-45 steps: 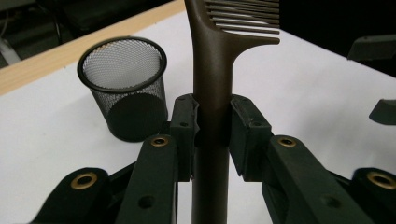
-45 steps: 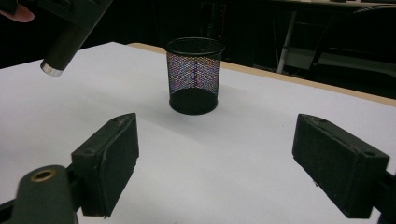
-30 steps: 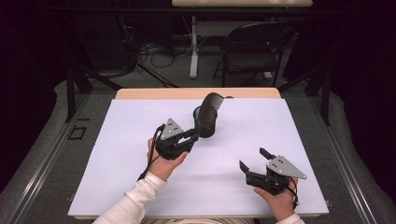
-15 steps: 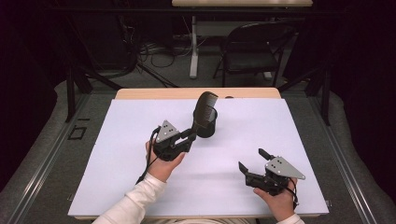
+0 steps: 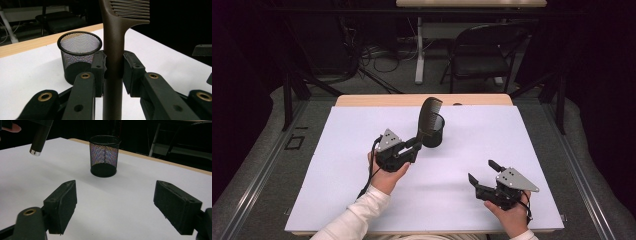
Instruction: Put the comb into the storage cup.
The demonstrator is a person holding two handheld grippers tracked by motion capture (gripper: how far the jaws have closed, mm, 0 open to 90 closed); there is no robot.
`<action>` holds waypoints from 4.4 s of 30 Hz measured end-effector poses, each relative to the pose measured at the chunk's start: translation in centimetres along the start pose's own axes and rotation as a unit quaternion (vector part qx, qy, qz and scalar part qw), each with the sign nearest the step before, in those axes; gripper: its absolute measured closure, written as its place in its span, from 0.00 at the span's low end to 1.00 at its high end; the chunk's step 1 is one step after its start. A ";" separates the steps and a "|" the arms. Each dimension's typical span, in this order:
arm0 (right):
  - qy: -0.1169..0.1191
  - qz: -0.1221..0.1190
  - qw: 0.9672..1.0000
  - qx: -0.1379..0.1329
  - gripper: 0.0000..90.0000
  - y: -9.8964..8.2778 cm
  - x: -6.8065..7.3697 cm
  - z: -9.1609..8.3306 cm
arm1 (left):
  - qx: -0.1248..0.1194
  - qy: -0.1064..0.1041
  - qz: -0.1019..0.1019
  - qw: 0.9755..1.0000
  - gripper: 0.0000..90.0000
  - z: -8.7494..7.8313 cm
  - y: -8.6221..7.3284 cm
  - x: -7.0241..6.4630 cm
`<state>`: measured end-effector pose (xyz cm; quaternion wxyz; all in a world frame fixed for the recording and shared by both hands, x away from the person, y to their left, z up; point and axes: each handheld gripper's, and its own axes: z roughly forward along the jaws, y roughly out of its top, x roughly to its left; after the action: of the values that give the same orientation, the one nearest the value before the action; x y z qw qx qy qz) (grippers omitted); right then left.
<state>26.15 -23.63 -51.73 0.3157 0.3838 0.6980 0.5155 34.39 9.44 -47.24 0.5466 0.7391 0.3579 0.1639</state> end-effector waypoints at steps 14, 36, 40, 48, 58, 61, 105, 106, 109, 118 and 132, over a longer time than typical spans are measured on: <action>0.003 0.011 1.000 0.008 0.21 0.0 -0.1 0.3 | -0.031 -0.002 -0.048 0.998 0.81 -0.1 -0.7 1.1; 0.026 0.079 0.996 0.026 0.27 1.1 -0.8 1.3 | -0.042 -0.012 -0.092 0.995 0.81 0.0 -1.3 2.0; 0.026 0.086 0.996 0.025 0.27 1.9 -0.9 1.7 | -0.042 -0.011 -0.090 0.995 0.81 0.1 -1.3 2.0; 0.047 0.083 0.995 0.040 0.26 3.4 -0.5 3.5 | -0.041 -0.011 -0.089 0.995 0.81 0.1 -1.3 2.0; 0.058 0.068 0.995 0.045 0.15 5.5 -0.1 5.7 | -0.038 -0.012 -0.087 0.995 0.81 0.1 -1.4 2.0; 0.058 0.071 0.995 0.042 0.08 6.3 0.0 6.3 | -0.037 -0.013 -0.086 0.996 0.81 0.2 -1.4 2.0; 0.066 0.128 0.987 0.078 0.00 13.2 -0.2 8.9 | -0.036 -0.016 -0.084 0.996 0.81 0.2 -1.5 2.0; 0.062 0.125 0.987 0.081 0.00 13.2 -0.3 8.8 | -0.036 -0.016 -0.083 0.996 0.81 0.3 -1.5 1.9; 0.057 0.135 0.986 0.085 0.00 13.0 -0.8 8.8 | -0.034 -0.018 -0.079 0.996 0.81 0.4 -1.6 1.7; 0.063 0.132 0.985 0.088 0.00 13.0 -0.6 8.8 | -0.031 -0.018 -0.079 0.996 0.81 0.4 -1.7 1.6; 0.114 0.150 0.977 0.095 0.05 13.1 -0.1 8.9 | -0.019 -0.028 -0.070 0.997 0.81 0.9 -2.1 0.9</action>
<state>36.40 -17.23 -41.48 0.1151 0.4516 0.7096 0.5284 34.86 9.72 -49.62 0.5803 0.7062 0.3900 0.1117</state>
